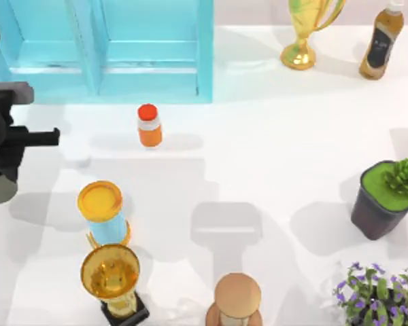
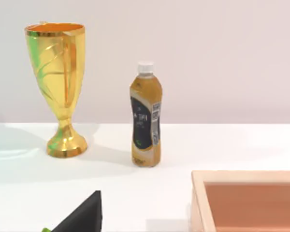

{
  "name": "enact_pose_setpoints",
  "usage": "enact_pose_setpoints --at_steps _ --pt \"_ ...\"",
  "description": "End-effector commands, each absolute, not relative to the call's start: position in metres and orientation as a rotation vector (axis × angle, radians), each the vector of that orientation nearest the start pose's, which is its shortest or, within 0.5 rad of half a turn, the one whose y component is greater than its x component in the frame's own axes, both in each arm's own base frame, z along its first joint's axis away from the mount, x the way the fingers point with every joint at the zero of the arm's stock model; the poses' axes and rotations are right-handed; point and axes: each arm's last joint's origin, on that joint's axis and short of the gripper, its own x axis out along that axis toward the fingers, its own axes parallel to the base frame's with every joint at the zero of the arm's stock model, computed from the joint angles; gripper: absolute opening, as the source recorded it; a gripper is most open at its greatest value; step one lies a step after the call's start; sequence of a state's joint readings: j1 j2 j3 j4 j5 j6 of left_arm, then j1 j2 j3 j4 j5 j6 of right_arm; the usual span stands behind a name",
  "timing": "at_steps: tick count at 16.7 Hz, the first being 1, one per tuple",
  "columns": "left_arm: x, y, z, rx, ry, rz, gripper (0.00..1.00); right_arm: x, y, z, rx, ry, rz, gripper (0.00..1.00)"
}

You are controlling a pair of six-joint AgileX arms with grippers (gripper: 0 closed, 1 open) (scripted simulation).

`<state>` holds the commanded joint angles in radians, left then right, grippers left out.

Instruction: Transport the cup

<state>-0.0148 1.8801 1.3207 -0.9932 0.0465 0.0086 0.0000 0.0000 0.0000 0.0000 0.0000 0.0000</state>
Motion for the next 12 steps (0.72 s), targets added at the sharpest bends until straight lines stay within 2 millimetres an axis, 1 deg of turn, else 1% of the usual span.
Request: enact_pose_setpoints --at_steps 3,4,7,12 --pt "0.346 -0.002 0.150 -0.021 1.556 -0.053 0.00 0.106 -0.001 0.160 0.000 0.000 0.000 1.00" --pt "0.345 -0.001 0.145 -0.021 1.562 -0.052 0.00 0.106 -0.001 0.160 0.000 0.000 0.000 1.00" --pt "0.345 -0.001 0.144 -0.021 1.563 -0.052 0.00 0.106 -0.001 0.160 0.000 0.000 0.000 1.00" --pt "0.345 -0.001 0.144 -0.021 1.563 -0.052 0.38 0.106 -0.001 0.160 0.000 0.000 0.000 1.00"
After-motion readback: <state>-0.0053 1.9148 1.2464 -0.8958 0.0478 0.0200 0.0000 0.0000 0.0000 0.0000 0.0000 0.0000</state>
